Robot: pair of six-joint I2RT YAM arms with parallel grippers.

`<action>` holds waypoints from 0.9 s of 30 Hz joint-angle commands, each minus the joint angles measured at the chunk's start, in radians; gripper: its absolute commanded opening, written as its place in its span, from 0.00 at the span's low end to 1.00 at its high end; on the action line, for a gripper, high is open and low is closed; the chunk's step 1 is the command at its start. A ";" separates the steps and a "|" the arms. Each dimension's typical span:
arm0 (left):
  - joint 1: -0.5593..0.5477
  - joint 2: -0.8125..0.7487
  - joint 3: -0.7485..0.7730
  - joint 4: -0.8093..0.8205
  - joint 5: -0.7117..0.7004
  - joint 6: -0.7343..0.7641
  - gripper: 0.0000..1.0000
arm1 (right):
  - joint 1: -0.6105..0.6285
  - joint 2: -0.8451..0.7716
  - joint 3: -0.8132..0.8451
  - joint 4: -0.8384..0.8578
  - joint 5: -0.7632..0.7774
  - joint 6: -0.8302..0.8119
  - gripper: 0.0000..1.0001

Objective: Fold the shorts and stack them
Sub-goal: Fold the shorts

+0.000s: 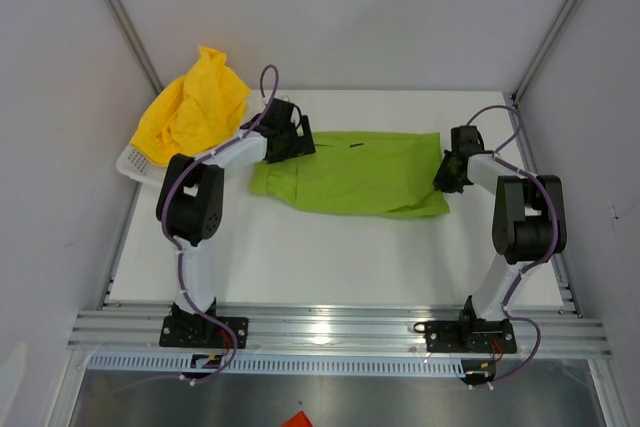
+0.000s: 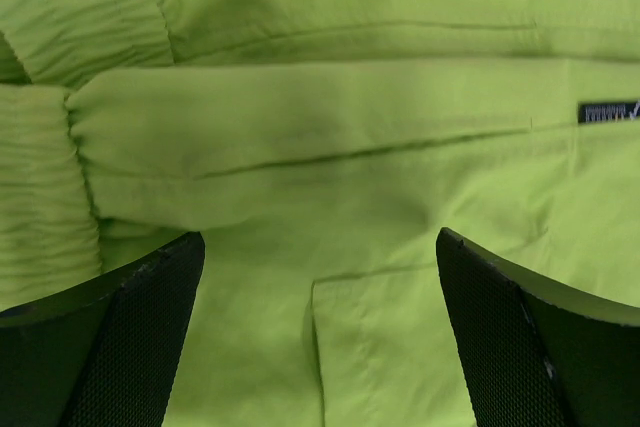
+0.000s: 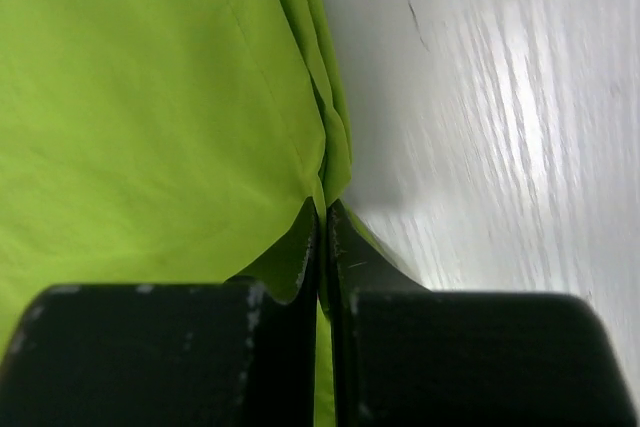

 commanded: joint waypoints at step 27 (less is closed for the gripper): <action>0.124 -0.523 -0.258 0.054 0.160 -0.036 0.99 | 0.047 -0.303 0.123 -0.210 0.166 -0.003 0.82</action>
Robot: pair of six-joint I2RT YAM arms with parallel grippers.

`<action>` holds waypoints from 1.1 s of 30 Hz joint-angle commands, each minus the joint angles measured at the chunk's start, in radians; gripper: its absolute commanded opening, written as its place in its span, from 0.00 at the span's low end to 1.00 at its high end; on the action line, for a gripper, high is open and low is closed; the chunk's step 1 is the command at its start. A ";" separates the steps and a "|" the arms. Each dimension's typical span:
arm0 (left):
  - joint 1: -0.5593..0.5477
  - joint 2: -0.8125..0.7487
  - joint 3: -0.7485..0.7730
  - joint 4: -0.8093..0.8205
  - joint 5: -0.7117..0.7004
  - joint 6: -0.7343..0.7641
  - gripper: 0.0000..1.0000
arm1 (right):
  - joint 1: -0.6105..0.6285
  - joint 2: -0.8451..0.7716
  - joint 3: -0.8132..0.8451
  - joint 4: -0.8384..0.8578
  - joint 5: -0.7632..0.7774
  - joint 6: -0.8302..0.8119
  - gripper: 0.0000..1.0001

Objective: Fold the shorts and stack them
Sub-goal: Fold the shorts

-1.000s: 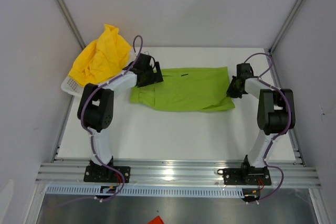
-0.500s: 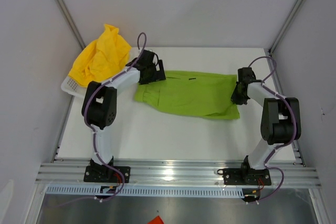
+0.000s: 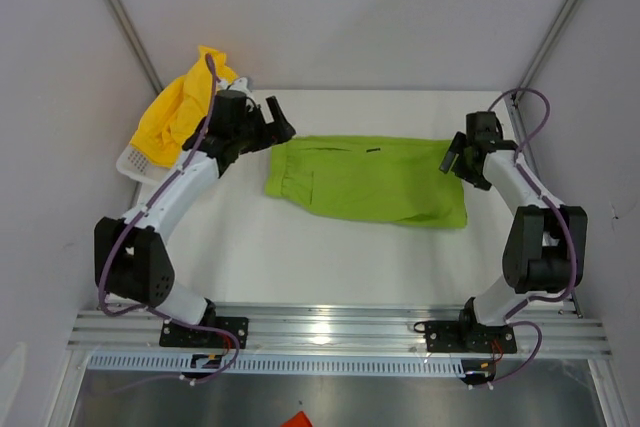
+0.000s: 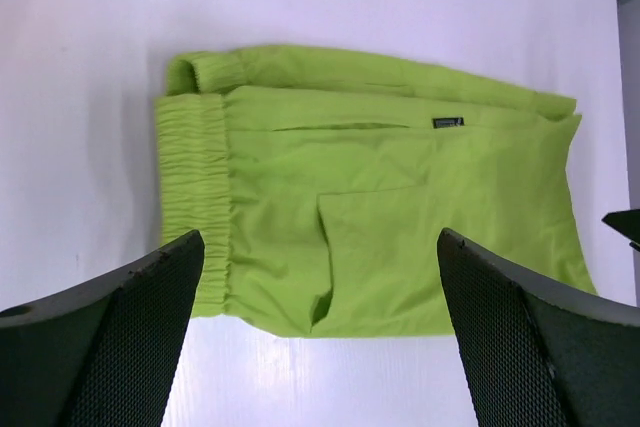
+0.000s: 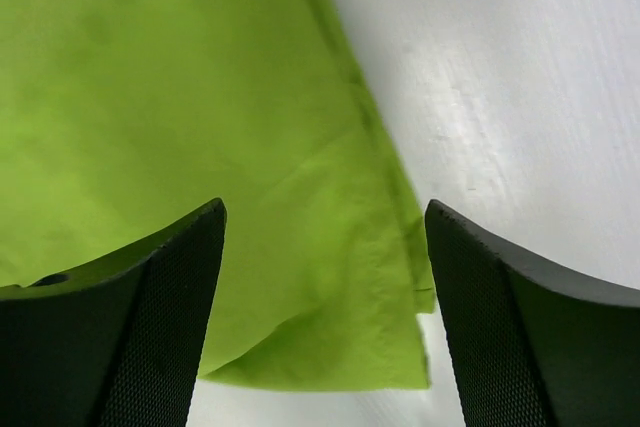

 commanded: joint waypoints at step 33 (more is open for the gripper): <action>0.185 0.199 -0.373 0.414 0.212 -0.126 0.99 | 0.573 0.601 0.633 0.225 -0.579 0.118 0.39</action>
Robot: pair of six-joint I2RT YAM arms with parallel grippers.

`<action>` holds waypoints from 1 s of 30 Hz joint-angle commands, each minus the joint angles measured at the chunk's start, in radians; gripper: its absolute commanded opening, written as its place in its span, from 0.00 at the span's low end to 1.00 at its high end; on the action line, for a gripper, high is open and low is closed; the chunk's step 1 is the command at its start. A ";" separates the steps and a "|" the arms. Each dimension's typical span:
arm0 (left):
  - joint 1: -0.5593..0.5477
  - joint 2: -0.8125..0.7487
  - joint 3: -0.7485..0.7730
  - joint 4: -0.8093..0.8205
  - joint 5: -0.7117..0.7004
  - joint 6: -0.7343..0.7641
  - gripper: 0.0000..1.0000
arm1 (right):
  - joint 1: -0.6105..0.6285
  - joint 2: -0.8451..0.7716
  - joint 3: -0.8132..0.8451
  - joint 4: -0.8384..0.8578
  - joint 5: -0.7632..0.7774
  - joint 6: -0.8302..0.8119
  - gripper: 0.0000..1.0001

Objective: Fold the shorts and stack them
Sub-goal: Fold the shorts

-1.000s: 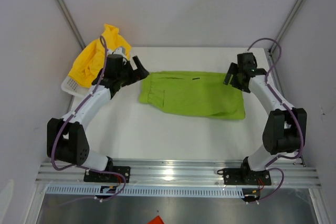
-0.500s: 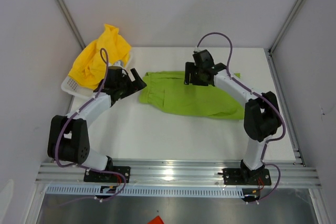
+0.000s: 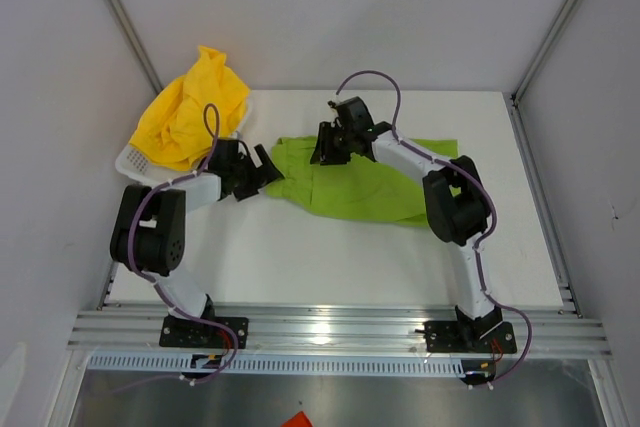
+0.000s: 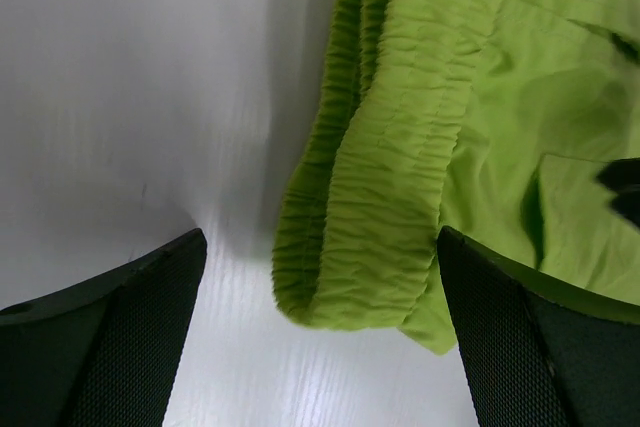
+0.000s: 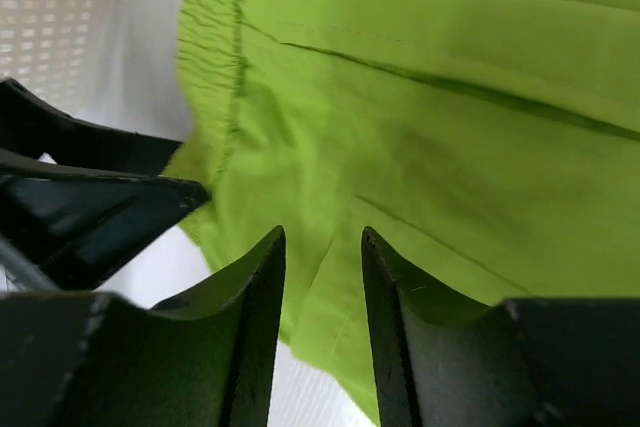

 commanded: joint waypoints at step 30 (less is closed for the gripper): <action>-0.007 0.105 -0.166 0.494 0.206 -0.143 0.99 | 0.038 0.012 -0.320 -0.135 0.037 -0.189 0.25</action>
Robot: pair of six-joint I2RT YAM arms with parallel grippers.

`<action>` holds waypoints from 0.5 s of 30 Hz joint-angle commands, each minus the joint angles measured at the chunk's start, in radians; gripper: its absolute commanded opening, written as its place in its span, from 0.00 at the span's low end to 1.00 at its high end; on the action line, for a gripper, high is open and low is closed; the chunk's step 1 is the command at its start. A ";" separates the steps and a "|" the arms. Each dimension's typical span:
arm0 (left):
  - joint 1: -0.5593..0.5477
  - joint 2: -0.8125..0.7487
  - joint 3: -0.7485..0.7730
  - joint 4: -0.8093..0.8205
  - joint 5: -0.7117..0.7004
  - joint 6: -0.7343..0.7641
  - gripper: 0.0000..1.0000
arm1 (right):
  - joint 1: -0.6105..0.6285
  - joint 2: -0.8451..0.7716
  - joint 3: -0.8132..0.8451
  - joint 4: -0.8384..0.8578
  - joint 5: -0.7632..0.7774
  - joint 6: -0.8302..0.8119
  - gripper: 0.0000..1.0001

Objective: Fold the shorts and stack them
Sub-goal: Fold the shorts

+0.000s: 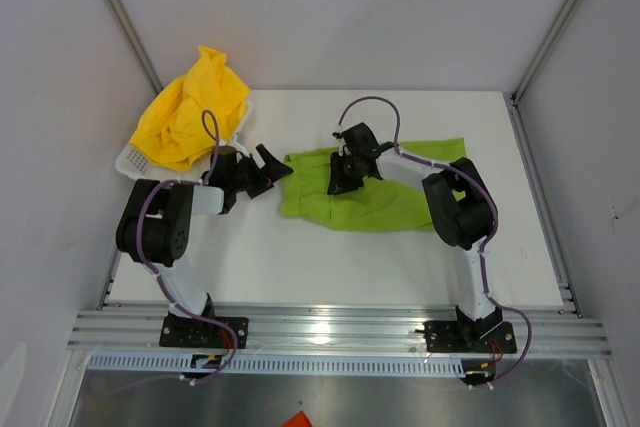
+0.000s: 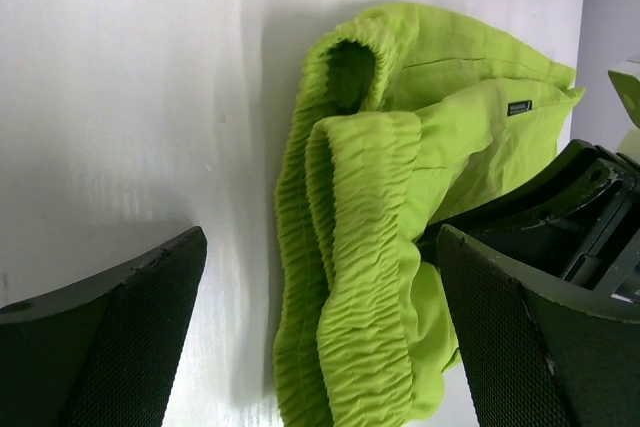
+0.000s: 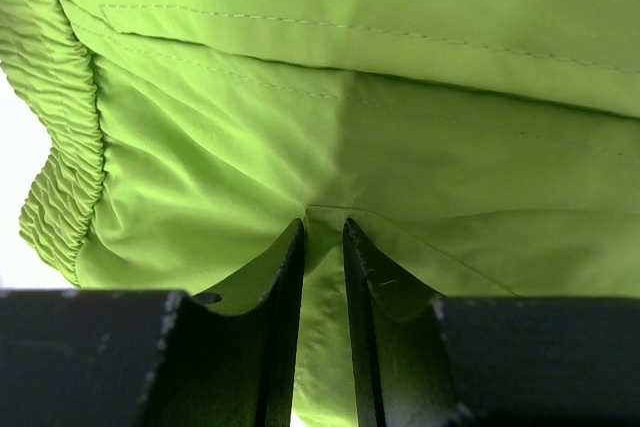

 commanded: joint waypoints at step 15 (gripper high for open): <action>-0.082 0.023 -0.142 0.204 -0.126 -0.047 0.99 | 0.116 -0.066 -0.177 -0.110 -0.040 -0.073 0.26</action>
